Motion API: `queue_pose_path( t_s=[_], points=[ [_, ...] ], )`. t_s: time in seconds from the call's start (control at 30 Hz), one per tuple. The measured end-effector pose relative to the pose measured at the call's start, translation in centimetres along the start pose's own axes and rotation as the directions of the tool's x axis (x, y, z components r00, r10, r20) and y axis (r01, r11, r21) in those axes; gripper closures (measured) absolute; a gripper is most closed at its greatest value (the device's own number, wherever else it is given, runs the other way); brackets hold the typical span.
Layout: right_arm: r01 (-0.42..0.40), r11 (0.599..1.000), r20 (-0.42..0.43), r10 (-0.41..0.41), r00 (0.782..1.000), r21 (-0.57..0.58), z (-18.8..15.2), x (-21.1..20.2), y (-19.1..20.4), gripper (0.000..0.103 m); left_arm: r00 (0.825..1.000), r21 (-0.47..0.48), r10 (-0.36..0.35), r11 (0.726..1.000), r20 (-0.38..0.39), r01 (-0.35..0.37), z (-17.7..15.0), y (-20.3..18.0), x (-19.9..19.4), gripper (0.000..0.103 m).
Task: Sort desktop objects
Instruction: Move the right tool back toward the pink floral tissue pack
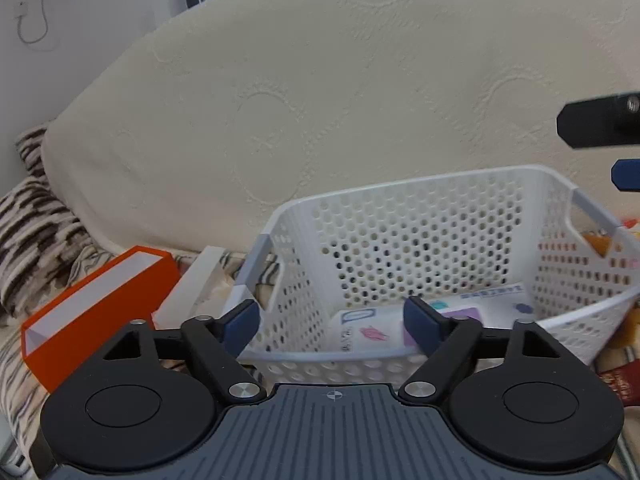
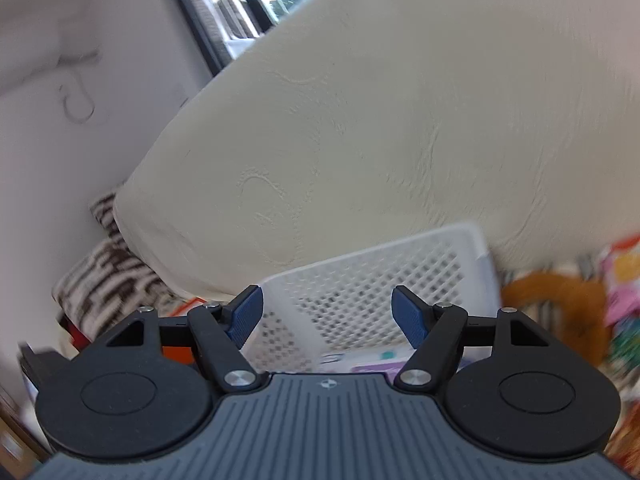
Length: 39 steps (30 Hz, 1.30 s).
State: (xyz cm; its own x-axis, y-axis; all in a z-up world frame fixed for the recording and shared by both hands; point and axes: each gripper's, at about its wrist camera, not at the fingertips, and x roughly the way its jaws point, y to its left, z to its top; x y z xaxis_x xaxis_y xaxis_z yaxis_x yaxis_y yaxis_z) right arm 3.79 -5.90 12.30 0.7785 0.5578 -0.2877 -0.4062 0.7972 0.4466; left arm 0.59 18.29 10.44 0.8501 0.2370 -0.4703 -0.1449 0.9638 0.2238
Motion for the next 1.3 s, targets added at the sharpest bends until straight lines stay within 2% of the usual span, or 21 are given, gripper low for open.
queue_pose_path(
  t_s=[0.1, 0.2, 0.43, 0.63, 0.77, 1.03, 1.13, 1.3],
  points=[
    [0.028, 0.997, 0.029, -0.026, 0.999, -0.071, -0.2, -1.3, -0.1, 0.028, 1.000, -0.002, -0.012, 1.000, 0.023, 0.012, -0.4, -1.0, -1.1, 0.021],
    [0.037, 0.995, 0.054, -0.032, 0.998, -0.093, -0.2, -2.9, -0.9, 0.028, 0.998, 0.003, -0.027, 1.000, 0.051, 0.027, -0.8, -2.0, -2.8, 0.019],
    [0.095, 0.983, 0.098, -0.080, 0.992, -0.158, -0.9, -6.8, -3.8, 0.028, 0.996, 0.006, -0.071, 0.998, 0.058, 0.070, -2.2, -4.8, -5.2, 0.019],
    [0.142, 0.966, 0.054, -0.133, 0.990, -0.215, -3.9, -8.4, -6.0, 0.028, 0.996, 0.026, -0.091, 0.996, 0.011, 0.091, -4.1, -8.5, -5.7, 0.019],
    [0.169, 0.943, 0.025, -0.169, 0.985, -0.287, -6.6, -8.4, -6.4, 0.033, 0.994, 0.027, -0.109, 0.994, -0.027, 0.109, -5.2, -10.8, -5.5, 0.019],
    [0.181, 0.909, -0.018, -0.203, 0.979, -0.374, -10.0, -8.6, -8.3, 0.035, 0.991, 0.004, -0.080, 0.997, -0.109, 0.081, -7.2, -13.9, -4.5, 0.020],
    [0.196, 0.886, -0.020, -0.225, 0.974, -0.420, -11.2, -8.1, -8.4, 0.035, 0.990, -0.014, -0.043, 0.999, -0.138, 0.041, -7.9, -14.3, -4.2, 0.020],
    [0.210, 0.823, -0.012, -0.255, 0.967, -0.528, -13.0, -7.0, -7.3, 0.038, 0.984, -0.038, -0.021, 0.999, -0.179, 0.015, -8.5, -14.4, -3.4, 0.020]
  ],
)
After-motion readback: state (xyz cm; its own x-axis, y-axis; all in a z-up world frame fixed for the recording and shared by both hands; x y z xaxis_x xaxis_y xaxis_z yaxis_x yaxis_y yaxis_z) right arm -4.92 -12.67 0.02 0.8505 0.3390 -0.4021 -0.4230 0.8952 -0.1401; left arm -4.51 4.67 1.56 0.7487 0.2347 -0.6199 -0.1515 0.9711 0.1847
